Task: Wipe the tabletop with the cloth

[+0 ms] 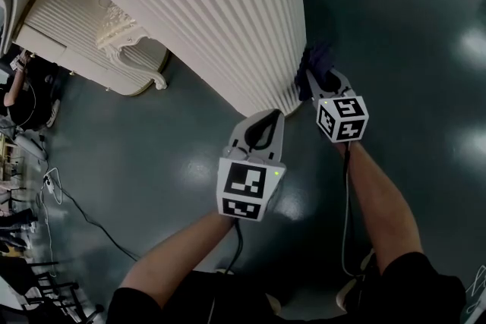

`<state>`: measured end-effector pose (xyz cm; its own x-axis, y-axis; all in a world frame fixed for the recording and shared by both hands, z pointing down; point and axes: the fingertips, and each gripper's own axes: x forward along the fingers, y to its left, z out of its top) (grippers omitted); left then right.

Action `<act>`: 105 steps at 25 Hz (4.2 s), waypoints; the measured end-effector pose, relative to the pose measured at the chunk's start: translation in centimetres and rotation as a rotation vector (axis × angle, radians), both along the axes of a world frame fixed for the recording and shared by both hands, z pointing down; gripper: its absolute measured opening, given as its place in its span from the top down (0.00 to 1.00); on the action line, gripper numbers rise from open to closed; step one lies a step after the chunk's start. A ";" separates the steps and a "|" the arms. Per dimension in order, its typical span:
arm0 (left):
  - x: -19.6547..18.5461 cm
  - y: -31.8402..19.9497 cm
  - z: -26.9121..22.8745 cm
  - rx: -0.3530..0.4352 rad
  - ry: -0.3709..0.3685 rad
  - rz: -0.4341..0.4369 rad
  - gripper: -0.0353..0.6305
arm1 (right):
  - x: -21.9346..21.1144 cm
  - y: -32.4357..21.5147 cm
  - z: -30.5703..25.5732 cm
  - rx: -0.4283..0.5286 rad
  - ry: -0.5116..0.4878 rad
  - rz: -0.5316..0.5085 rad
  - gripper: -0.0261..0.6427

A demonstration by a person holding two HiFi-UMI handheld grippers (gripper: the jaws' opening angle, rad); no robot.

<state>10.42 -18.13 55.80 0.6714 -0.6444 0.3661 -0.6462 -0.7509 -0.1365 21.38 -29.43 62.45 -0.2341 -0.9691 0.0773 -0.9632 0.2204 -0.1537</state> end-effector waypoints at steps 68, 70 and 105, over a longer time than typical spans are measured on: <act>-3.2 -0.5 -6.2 0.056 0.070 -0.110 0.94 | -8.2 5.0 -20.2 0.283 0.378 -0.188 0.84; -3.1 -0.1 -6.9 0.073 0.074 -0.105 0.94 | -8.2 5.4 -22.4 0.334 0.380 -0.183 0.84; -6.0 -1.9 -7.2 0.031 0.155 -0.194 0.94 | -16.5 8.9 -42.2 0.767 0.517 -0.294 0.83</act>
